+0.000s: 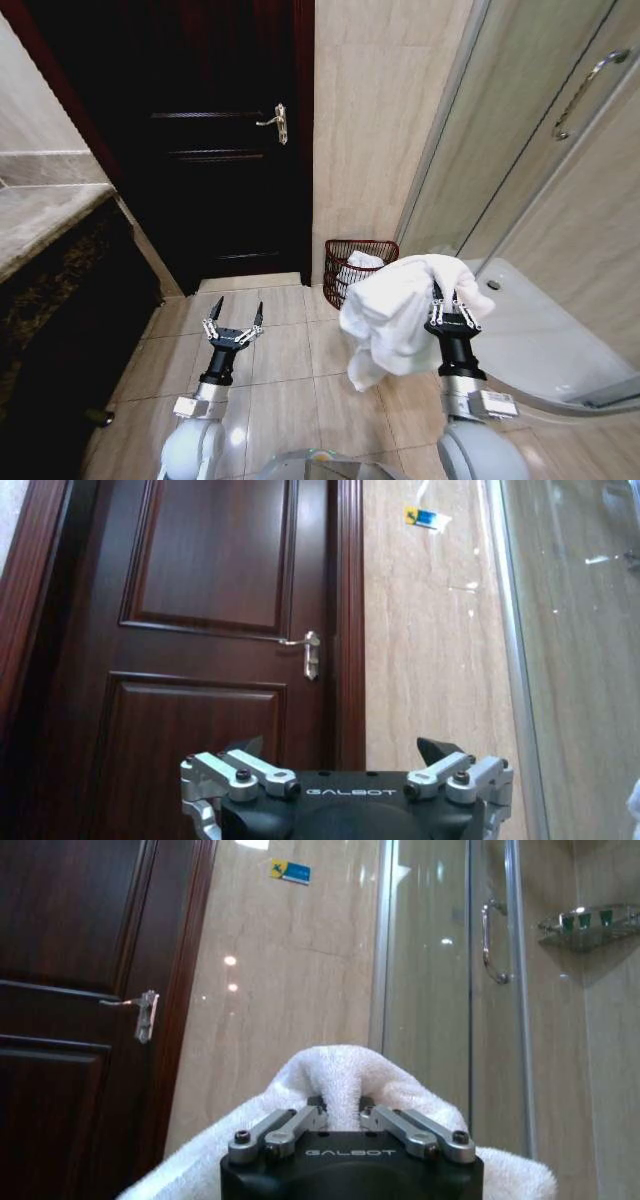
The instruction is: Discard the used towel into the hamper.
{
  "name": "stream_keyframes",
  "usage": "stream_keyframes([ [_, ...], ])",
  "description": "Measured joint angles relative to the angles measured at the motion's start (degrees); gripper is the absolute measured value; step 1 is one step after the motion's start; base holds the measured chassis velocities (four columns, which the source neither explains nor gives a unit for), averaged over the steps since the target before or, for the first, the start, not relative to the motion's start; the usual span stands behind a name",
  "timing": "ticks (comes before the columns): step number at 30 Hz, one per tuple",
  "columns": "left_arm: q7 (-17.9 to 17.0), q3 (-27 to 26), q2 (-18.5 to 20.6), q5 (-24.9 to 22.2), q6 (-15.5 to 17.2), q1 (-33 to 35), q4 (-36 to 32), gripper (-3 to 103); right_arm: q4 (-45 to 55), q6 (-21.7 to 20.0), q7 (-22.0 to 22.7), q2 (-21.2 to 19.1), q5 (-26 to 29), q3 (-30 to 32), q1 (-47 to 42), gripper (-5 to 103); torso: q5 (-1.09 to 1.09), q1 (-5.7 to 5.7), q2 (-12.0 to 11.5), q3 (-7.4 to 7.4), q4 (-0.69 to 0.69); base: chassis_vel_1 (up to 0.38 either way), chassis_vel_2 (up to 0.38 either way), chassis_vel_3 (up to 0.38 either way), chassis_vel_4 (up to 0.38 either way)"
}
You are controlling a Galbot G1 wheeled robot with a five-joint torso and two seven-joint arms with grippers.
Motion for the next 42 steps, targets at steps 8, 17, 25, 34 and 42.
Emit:
stream_keyframes([
  [8,0.10,0.03,-0.22,0.20,-0.09,0.10,-0.08,100,-0.04,-0.01,-0.14,-0.12,0.28,0.15,0.15,12,0.00,-0.07,-0.17,-0.11,0.00,-0.016,0.024,0.022,-0.020],
  [17,0.07,0.04,-0.33,0.26,-0.54,0.20,-0.23,100,0.28,0.17,-0.09,0.15,0.29,0.26,-0.47,12,0.00,-0.11,-0.32,-0.18,0.00,-0.160,0.162,0.151,-0.160],
  [25,-0.04,0.12,-0.38,1.65,0.51,0.97,-0.89,100,0.33,0.89,-0.10,0.25,0.16,0.17,-1.18,12,0.01,-0.08,-0.37,-0.17,0.01,-0.141,0.153,0.130,-0.125],
  [34,0.02,-0.20,-0.59,1.75,0.59,0.94,-1.07,100,0.32,0.36,-0.14,-0.11,0.38,-0.02,0.78,12,0.00,0.65,1.63,0.97,-0.01,0.023,-0.025,-0.018,0.010],
  [42,0.05,-0.25,-0.96,2.21,1.43,0.90,-1.25,100,-0.51,-2.72,-1.31,-0.62,2.08,0.55,5.12,12,0.00,1.45,3.37,2.00,0.00,0.000,0.000,0.000,0.000],
])
